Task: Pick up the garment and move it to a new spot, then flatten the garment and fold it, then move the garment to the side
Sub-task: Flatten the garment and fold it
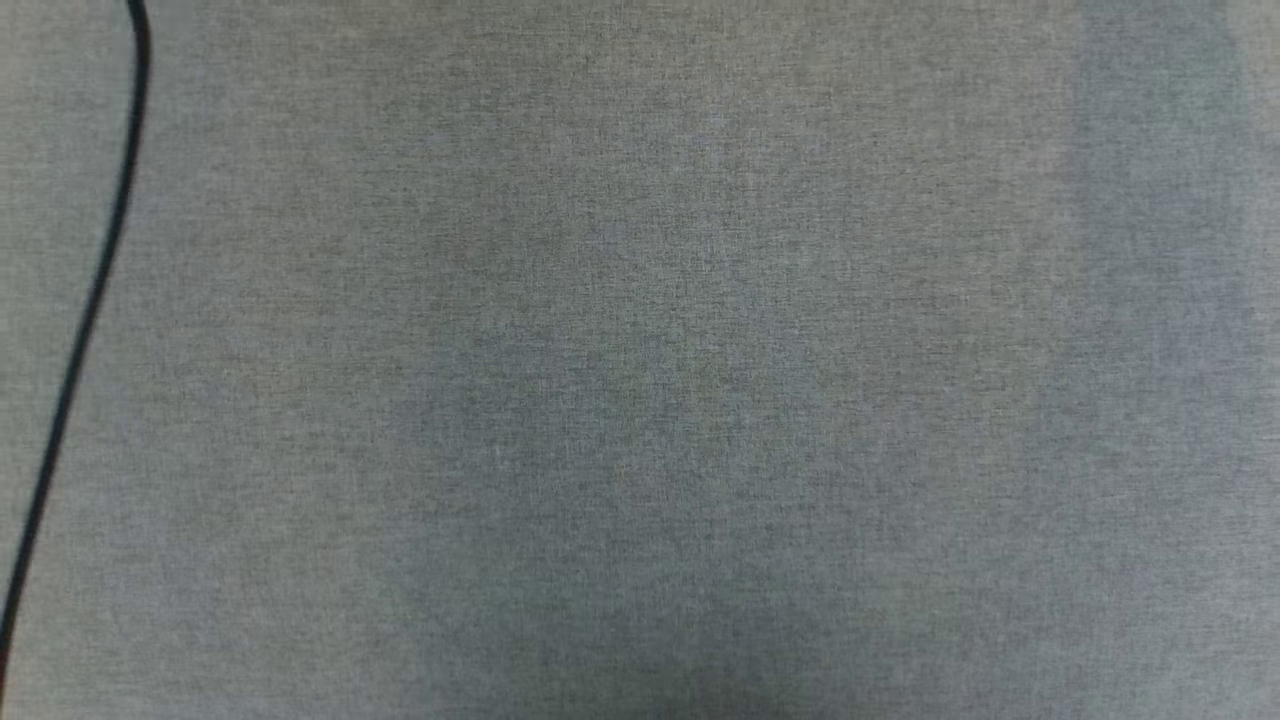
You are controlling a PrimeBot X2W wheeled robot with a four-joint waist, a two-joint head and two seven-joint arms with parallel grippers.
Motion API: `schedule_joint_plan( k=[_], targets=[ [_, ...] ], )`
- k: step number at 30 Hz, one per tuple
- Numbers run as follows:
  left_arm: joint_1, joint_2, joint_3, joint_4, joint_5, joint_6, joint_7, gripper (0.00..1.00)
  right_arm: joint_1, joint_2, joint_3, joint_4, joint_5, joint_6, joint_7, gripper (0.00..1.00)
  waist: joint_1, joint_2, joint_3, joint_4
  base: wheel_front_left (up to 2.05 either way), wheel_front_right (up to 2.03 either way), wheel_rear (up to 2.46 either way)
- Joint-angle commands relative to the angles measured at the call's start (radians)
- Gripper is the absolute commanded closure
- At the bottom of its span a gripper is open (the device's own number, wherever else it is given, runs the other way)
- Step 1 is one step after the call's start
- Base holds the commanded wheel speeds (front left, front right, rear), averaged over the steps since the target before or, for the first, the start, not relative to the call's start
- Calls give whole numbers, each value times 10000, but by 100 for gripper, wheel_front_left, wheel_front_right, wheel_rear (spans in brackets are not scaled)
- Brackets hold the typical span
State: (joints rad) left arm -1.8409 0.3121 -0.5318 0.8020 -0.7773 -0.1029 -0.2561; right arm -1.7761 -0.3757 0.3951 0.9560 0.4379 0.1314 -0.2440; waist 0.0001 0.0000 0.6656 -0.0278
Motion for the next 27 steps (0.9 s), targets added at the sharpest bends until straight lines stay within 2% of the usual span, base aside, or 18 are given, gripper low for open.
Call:
schedule_joint_plan(
  k=[1,5,15,26,27],
  targets=[
    [596,132,173,-173,189,-99,-55,100,440,96,11,41,198,-7,-128,100,-1,0,-142,7,0,0,0],
    [2038,226,929,-614,271,-139,-55,100,1624,289,-197,-224,471,-7,-170,100,-1,0,-449,24,0,0,0],
    [6326,-260,2581,-1793,940,-214,-56,100,5601,811,-1422,-1676,430,-7,-176,100,-1,0,-1717,210,0,0,0],
    [11050,-866,3821,-2702,1588,-269,-56,100,10024,746,-2136,-3161,139,-7,-177,100,-1,0,-3487,372,0,0,0],
    [12152,-926,4030,-2995,1708,-273,-56,100,11050,716,-2258,-3524,114,-7,-177,100,-1,0,-3899,361,0,0,0]
  ],
)
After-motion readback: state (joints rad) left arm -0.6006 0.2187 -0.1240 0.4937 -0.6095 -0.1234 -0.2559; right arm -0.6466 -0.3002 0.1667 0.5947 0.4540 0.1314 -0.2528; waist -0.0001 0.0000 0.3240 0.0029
